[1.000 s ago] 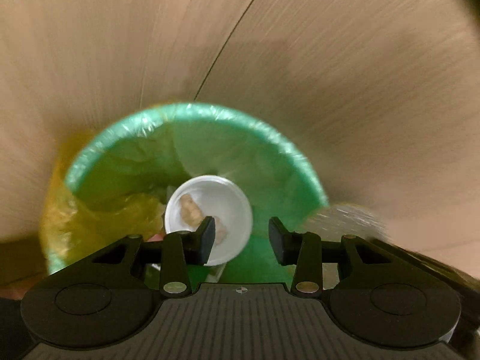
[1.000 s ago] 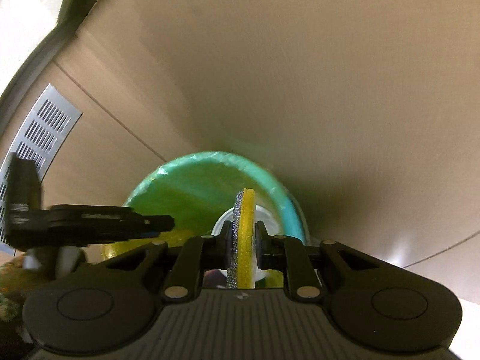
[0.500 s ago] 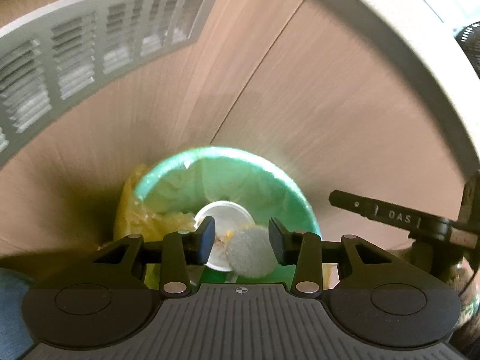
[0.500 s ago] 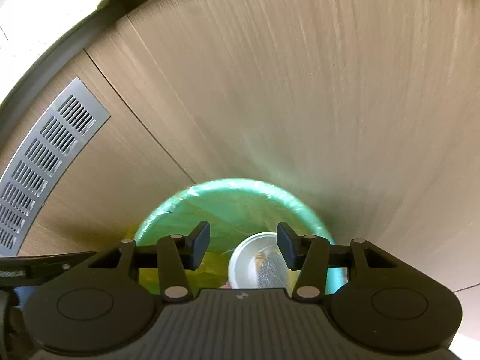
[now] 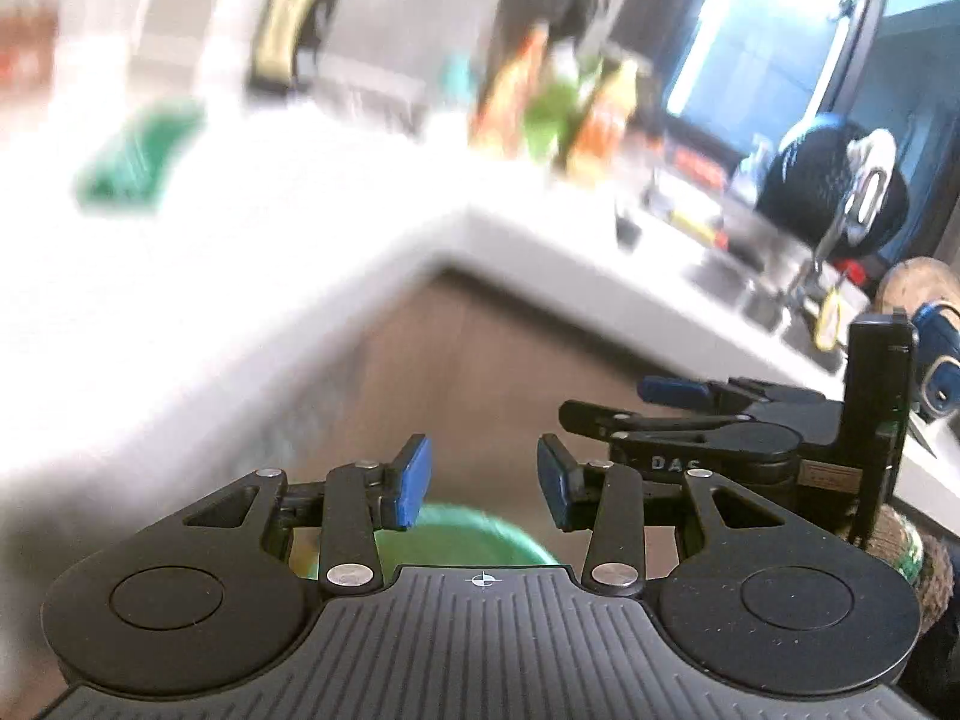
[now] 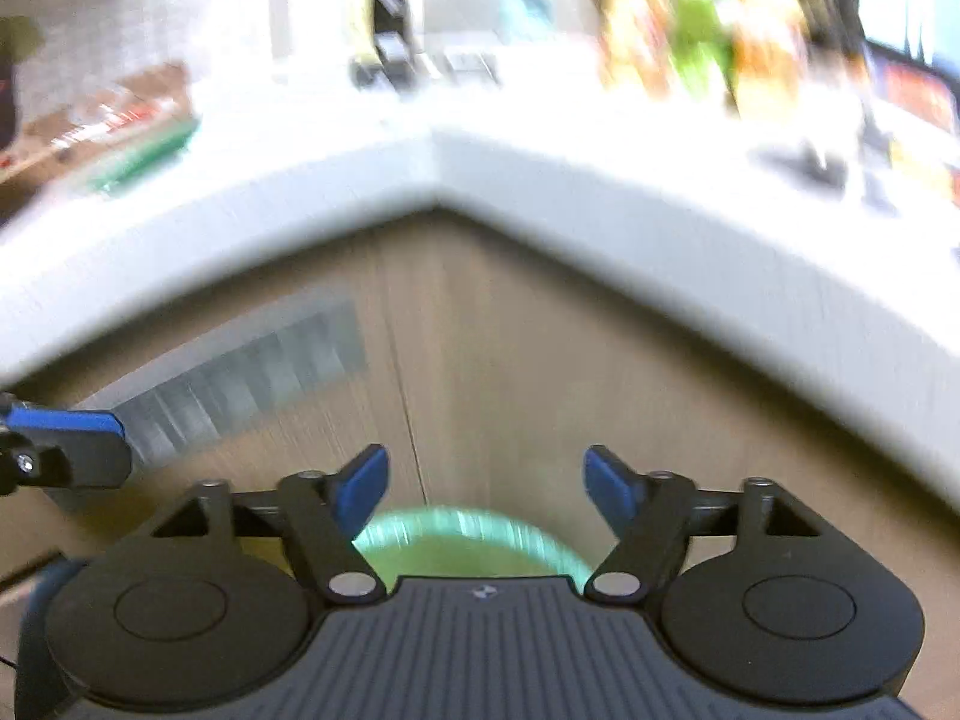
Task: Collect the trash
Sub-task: 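Raise both open grippers from the bin back to the counter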
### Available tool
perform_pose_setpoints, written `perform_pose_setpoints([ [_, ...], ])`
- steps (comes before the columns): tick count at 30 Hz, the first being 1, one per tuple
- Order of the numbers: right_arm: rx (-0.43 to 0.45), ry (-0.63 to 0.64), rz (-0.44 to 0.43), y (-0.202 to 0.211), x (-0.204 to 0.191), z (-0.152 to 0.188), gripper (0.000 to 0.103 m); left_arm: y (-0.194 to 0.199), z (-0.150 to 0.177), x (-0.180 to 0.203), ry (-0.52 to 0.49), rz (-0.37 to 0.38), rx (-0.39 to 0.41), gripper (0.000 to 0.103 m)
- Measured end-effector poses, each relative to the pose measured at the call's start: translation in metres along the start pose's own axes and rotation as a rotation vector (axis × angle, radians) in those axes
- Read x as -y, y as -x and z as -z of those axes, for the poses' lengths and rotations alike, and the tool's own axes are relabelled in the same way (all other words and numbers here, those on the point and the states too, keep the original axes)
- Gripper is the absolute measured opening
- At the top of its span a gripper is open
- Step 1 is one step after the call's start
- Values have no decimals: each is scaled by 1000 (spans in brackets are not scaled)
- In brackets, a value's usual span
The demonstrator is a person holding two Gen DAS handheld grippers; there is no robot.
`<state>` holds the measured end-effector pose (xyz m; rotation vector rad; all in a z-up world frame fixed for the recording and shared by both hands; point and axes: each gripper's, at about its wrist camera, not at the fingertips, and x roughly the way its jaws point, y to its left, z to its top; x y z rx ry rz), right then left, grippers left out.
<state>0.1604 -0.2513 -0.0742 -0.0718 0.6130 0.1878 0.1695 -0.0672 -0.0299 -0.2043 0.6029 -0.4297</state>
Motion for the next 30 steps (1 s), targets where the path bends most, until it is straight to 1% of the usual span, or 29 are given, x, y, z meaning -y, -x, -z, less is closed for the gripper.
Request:
perform_pose_setpoints([
  [2,67,51,-4,10,-22,-28,81,29,-14,-4,-13,-74,83,44],
  [3,91,68,-20,14,-33,-40,85,39,-16,-9,-6,-110,115,44],
  [4,114,86,-50,19,-46,-54,88,49,-18,-16,10,-151,147,44],
  [5,128,101,-84,22,-55,-65,88,57,-19,-22,27,-187,165,44],
  [8,135,120,-204,22,-89,-100,94,78,-29,-44,102,-311,188,44],
  [10,112,102,-267,8,-115,-119,95,85,-34,-58,145,-396,169,44],
  [11,95,88,-284,-1,-127,-127,95,89,-36,-64,151,-421,160,44],
  [13,63,55,-317,-20,-151,-139,95,98,-37,-76,154,-448,147,44],
  [14,44,38,-332,-30,-161,-144,95,97,-37,-80,156,-452,143,44],
  [16,17,10,-334,-50,-181,-149,95,99,-38,-84,156,-461,131,44],
  [19,-22,4,-296,-73,-203,-155,94,102,-37,-88,148,-471,115,44],
  [23,-41,58,-224,-93,-226,-158,93,105,-36,-98,155,-462,117,44],
  [25,-50,70,-200,-98,-230,-157,89,109,-34,-104,167,-457,127,44],
  [26,-57,70,-197,-101,-231,-157,83,110,-33,-106,177,-453,130,44],
  [27,-62,64,-197,-102,-231,-157,74,113,-32,-109,189,-446,139,44],
  [28,-71,58,-198,-102,-229,-156,62,115,-31,-110,201,-440,148,44],
  [29,-80,58,-206,-102,-228,-155,53,116,-31,-112,213,-433,157,44],
  [30,-79,63,-214,-100,-227,-154,41,117,-30,-114,225,-426,165,44],
])
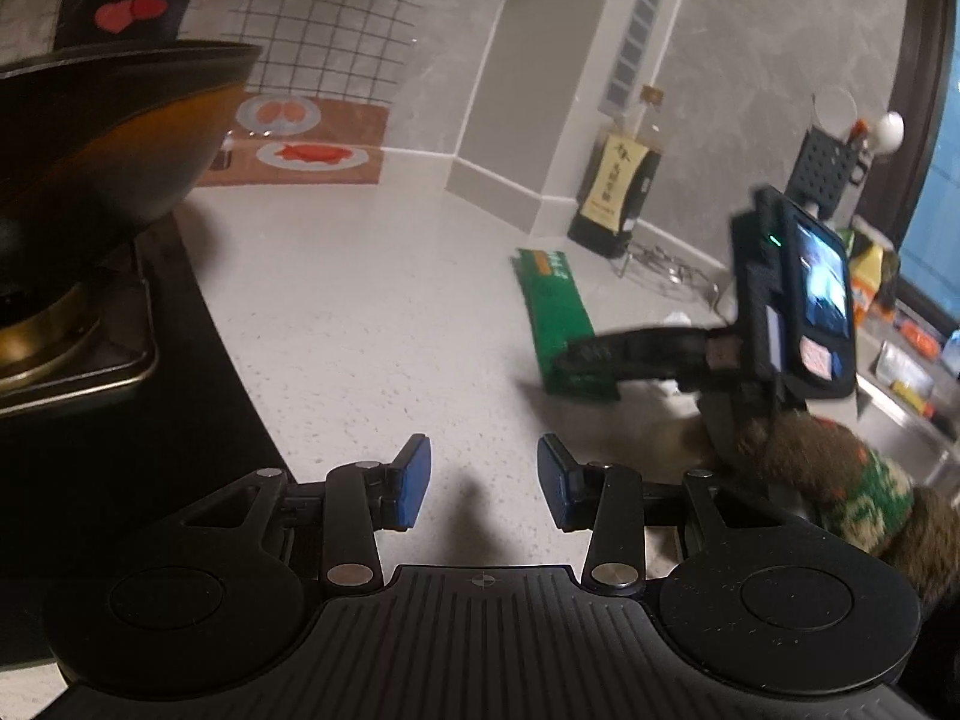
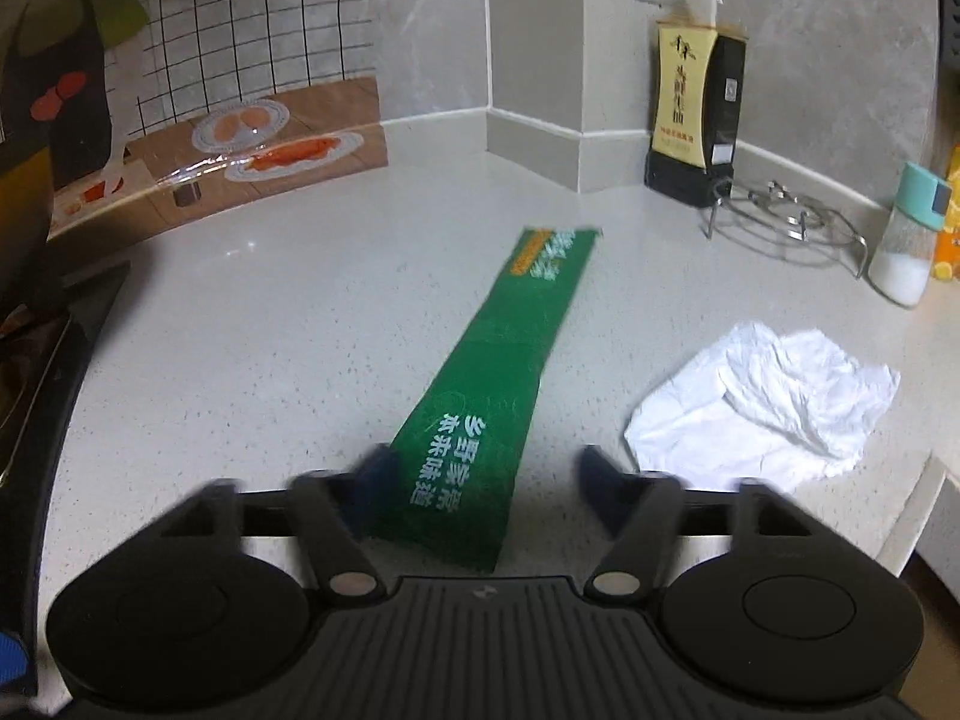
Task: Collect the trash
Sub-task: 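Raise both open grippers from the bin back to the counter, then grasp the green packet with the left gripper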
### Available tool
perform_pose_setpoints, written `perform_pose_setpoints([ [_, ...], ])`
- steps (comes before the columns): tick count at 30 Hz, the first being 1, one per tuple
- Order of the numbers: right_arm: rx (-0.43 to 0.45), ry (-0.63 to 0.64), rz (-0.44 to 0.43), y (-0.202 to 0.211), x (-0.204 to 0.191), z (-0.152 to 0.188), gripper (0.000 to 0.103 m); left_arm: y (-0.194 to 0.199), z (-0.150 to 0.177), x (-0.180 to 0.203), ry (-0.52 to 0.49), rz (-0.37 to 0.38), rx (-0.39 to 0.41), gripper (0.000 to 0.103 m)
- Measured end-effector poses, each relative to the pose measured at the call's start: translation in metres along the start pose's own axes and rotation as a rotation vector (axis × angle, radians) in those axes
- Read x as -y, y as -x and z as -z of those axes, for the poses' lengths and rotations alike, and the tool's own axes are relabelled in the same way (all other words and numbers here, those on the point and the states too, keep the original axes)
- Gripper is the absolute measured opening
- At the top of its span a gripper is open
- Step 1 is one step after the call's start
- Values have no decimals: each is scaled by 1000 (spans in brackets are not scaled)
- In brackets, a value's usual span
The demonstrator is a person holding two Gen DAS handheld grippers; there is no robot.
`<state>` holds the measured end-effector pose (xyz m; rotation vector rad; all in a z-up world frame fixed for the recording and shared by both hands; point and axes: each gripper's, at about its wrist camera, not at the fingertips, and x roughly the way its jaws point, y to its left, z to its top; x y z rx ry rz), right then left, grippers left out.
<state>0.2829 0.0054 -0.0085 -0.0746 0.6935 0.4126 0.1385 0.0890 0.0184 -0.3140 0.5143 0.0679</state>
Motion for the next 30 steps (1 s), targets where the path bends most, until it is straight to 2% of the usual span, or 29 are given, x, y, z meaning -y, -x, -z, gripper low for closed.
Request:
perform_pose_setpoints([
  [1,-2,11,-5,4,0,2,32,0,-1,-1,7,6,3,44],
  [2,2,17,-14,9,0,3,29,1,-1,-1,8,12,6,44],
  [3,5,23,-27,15,0,6,21,2,-1,-1,7,18,8,44],
  [4,8,31,-40,22,0,9,18,3,-1,-1,5,24,9,44],
  [13,11,40,-146,83,-1,45,16,4,-2,-7,38,79,13,44],
  [20,-23,12,-211,106,3,71,17,-4,-5,-1,51,114,-9,44],
  [21,-19,8,-209,108,5,73,20,-5,-5,1,47,111,-6,44],
  [23,4,-8,-213,115,11,74,34,-8,-6,4,43,94,-3,44],
  [25,61,-11,-210,128,19,77,61,-14,-7,7,43,69,-6,44],
  [28,146,20,-146,144,32,82,65,-28,-11,19,17,48,-30,44],
  [30,169,18,-118,146,43,85,66,-40,-17,33,-26,42,-49,44],
])
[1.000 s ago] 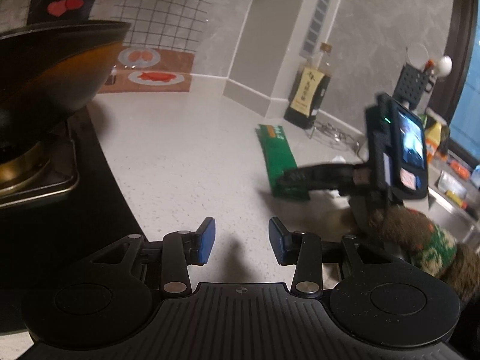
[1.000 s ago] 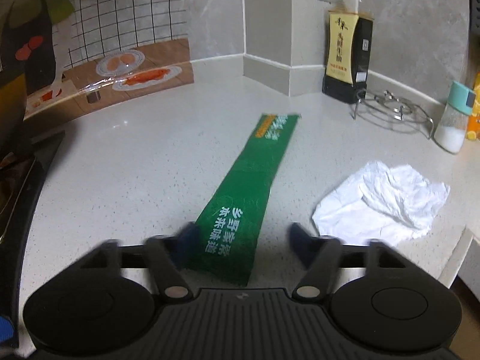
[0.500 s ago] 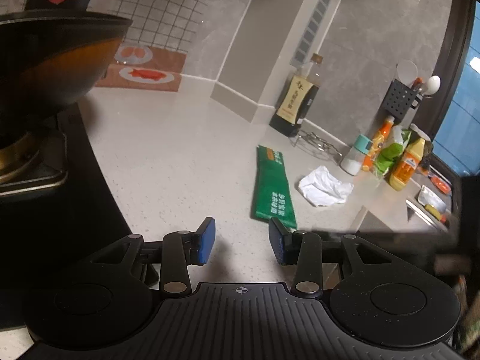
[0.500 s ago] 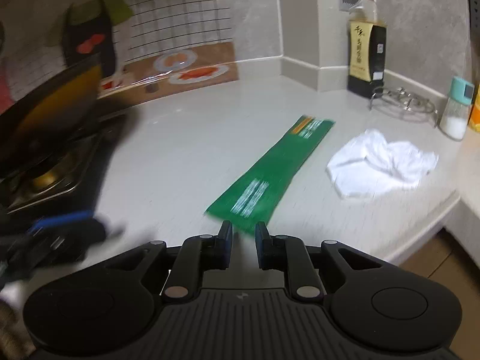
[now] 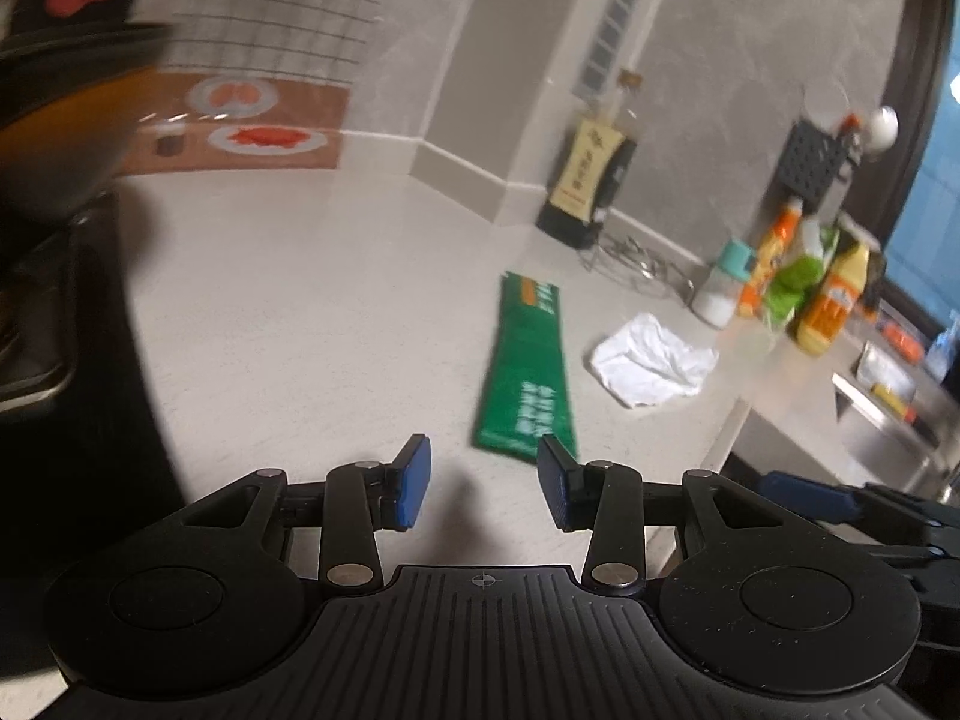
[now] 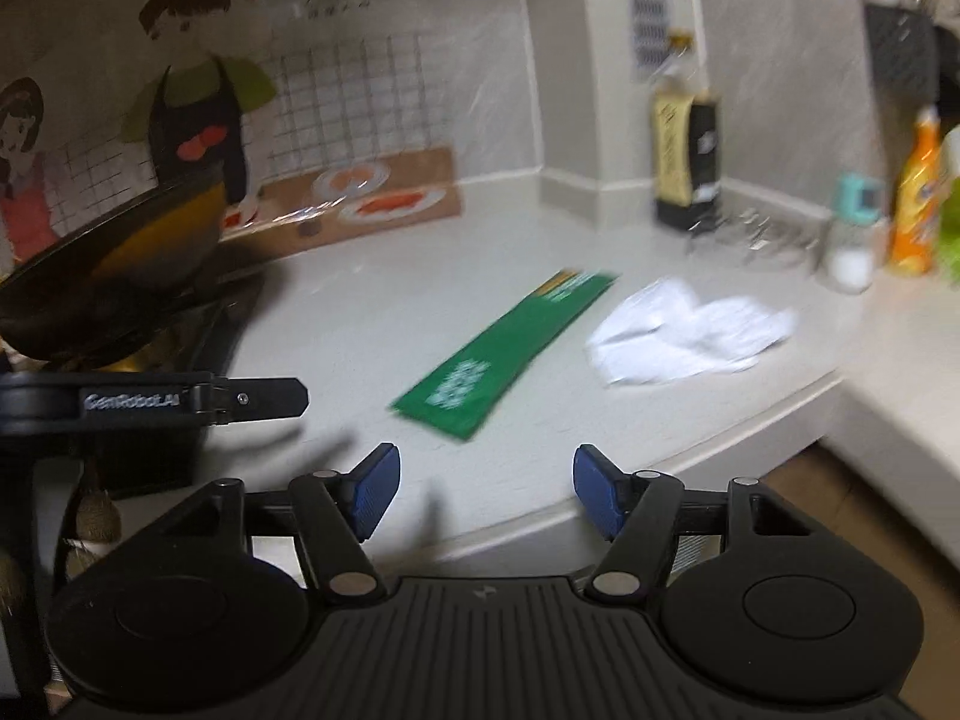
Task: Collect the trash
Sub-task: 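Grasp the green packet with the left gripper, then grasp the white tissue with the right gripper while the left holds the packet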
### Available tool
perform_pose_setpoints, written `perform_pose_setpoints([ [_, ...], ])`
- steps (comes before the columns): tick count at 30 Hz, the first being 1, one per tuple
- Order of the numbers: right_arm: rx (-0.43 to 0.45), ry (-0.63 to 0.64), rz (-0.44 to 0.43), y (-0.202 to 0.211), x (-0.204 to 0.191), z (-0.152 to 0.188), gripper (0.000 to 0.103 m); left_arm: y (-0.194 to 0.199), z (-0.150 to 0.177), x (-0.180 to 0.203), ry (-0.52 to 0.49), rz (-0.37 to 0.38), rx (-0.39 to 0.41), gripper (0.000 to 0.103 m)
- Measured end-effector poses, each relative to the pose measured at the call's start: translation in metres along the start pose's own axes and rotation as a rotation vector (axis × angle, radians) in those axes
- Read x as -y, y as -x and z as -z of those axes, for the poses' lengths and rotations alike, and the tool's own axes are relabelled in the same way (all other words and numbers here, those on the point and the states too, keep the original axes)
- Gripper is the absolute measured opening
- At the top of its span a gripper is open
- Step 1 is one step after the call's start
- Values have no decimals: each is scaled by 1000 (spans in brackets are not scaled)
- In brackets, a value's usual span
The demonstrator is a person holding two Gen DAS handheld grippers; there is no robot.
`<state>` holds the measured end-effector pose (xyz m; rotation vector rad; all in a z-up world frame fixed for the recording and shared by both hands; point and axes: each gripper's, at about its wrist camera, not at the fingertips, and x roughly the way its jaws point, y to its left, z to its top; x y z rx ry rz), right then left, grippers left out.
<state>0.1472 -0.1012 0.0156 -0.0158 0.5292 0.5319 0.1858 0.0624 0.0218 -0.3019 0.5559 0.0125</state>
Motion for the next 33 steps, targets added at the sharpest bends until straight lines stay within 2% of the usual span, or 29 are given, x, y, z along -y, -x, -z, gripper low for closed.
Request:
perform_pose_setpoints([
  [5,28,1,94,-1,36,12,67,-33,-31,47,-179,-12,-60,44],
  [8,36,4,125,-2,61,22,70,-63,-58,69,-256,-57,-86,45],
  [10,21,-19,118,-7,80,28,72,-89,-73,77,-270,-110,-97,44],
  [12,0,-35,114,-11,97,33,72,-119,-83,83,-270,-120,-129,44],
  [15,-38,-31,118,-15,117,42,74,-156,-89,85,-261,-157,-171,45],
  [18,-72,-22,123,-17,134,53,74,-176,-87,89,-291,-177,-191,45],
  [21,-84,-21,144,-18,149,61,76,-189,-81,93,-357,-231,-216,46],
  [24,-91,-35,165,-21,157,64,78,-199,-75,93,-371,-219,-255,52],
  [27,-83,-54,155,-21,159,62,84,-199,-73,89,-373,-194,-224,52],
  [31,-28,-63,153,-15,153,47,86,-187,-74,79,-321,-148,-226,37],
  [33,16,-45,175,-14,149,33,86,-170,-70,75,-306,-124,-237,36],
])
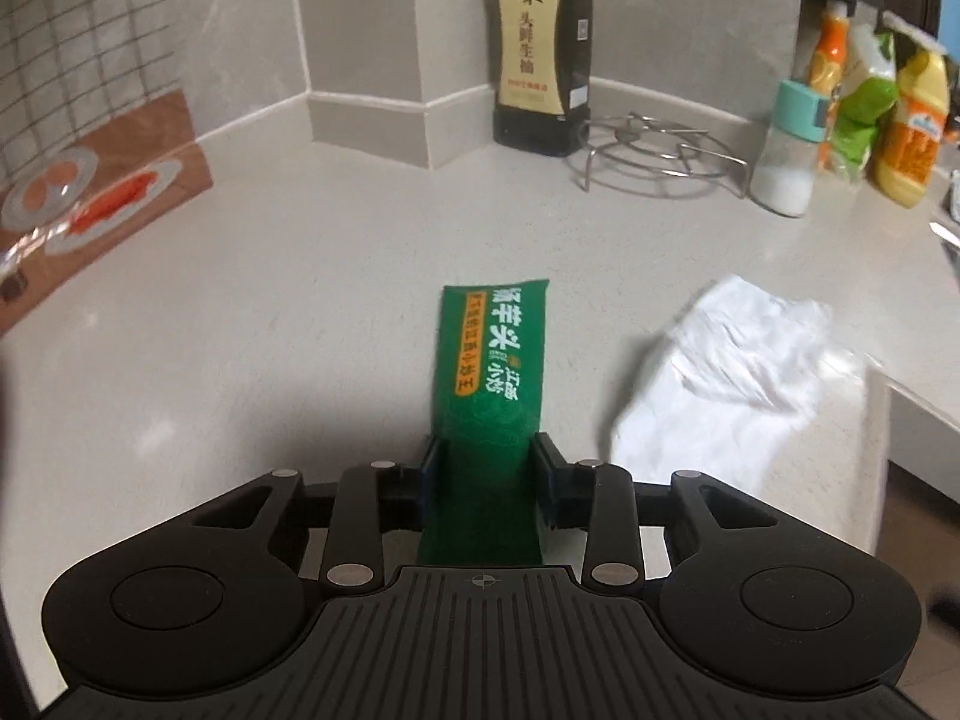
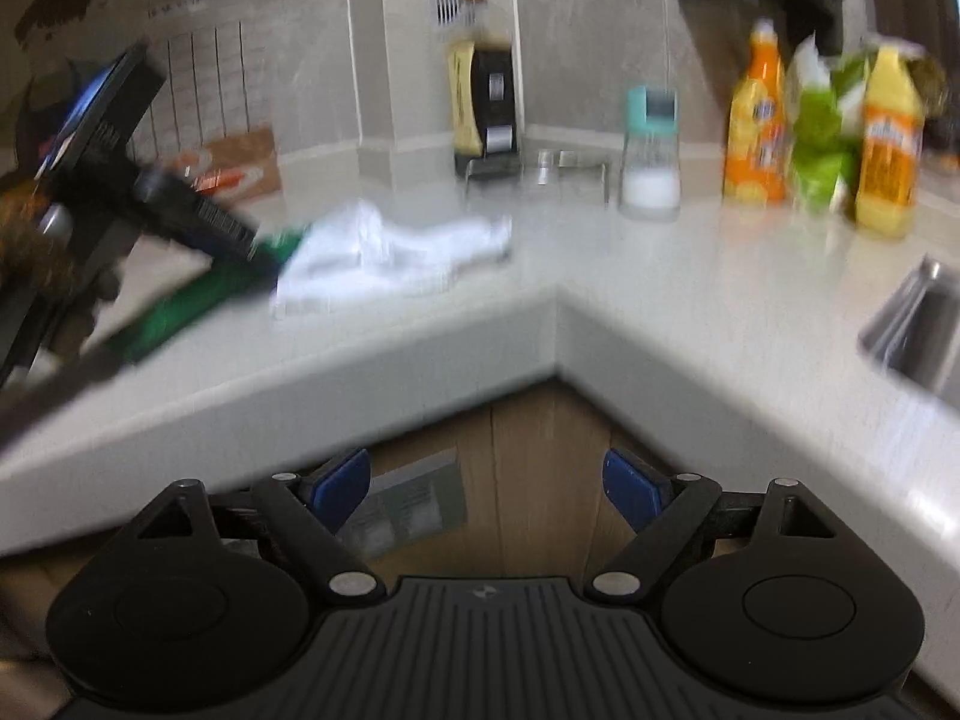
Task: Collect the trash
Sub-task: 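Grasp the white tissue with the right gripper while the left holds the packet, then carry the packet and tissue down over the bin with both grippers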
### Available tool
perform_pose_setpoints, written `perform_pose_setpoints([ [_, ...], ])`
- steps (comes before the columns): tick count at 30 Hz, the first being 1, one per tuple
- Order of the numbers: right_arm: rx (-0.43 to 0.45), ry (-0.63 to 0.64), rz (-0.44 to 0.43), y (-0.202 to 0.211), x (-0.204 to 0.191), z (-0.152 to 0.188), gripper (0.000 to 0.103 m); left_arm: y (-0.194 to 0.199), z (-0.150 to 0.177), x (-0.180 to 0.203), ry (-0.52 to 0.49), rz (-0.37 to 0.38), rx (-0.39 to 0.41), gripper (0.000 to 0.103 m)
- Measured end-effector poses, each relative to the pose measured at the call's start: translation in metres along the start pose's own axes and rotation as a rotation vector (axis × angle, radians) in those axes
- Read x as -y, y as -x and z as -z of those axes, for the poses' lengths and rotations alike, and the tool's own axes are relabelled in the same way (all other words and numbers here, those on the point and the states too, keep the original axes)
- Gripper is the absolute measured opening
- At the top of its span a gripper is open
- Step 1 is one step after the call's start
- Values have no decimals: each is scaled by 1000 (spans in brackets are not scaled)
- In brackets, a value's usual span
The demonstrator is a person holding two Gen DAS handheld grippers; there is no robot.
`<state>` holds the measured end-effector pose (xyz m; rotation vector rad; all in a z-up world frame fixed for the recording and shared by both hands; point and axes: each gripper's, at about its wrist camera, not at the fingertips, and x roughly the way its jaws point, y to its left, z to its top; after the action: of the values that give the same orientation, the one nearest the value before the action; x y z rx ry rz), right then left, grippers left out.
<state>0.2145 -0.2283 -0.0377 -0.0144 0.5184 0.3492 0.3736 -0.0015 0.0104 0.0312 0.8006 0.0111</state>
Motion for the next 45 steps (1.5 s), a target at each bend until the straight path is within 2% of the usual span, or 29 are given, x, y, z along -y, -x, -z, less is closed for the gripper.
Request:
perform_pose_setpoints([
  [1,18,9,1,-1,-3,-9,86,9,7,-1,-11,20,4,36],
  [2,28,18,-7,-5,-7,-20,86,18,14,-1,-28,32,15,25],
  [5,43,17,-60,-20,-19,-51,86,50,44,-5,-50,-1,35,25],
  [9,-2,41,-152,-60,-41,-84,86,81,81,-28,-17,36,44,25],
  [13,-64,87,-80,-117,-61,-103,86,103,102,-51,20,78,59,25],
  [17,-155,32,-65,-157,-56,-110,86,116,118,-72,57,104,73,25],
  [20,-191,38,-66,-169,-58,-114,89,121,127,-86,88,141,91,25],
  [23,-212,68,-16,-169,-67,-112,86,125,133,-94,103,177,106,24],
  [24,-209,80,-8,-167,-71,-111,82,127,134,-97,105,188,112,25],
  [25,-212,81,-19,-164,-74,-112,67,129,135,-99,107,197,118,25],
  [26,-216,76,-26,-160,-77,-113,57,132,137,-99,108,204,125,25],
  [27,-223,76,-19,-156,-80,-113,33,135,138,-100,107,211,135,25],
  [28,-235,79,-19,-152,-86,-113,19,139,139,-101,107,216,145,25],
  [31,-238,87,-28,-135,-103,-109,13,148,141,-104,106,233,173,25],
  [33,-219,101,-47,-117,-117,-106,12,155,142,-105,105,237,193,25],
  [38,-140,109,-166,-45,-156,-103,12,167,142,-110,128,243,241,25],
  [43,-75,103,-253,26,-166,-83,12,175,145,-98,147,285,267,24],
  [45,-61,103,-260,49,-164,-72,12,178,146,-86,133,308,268,25],
])
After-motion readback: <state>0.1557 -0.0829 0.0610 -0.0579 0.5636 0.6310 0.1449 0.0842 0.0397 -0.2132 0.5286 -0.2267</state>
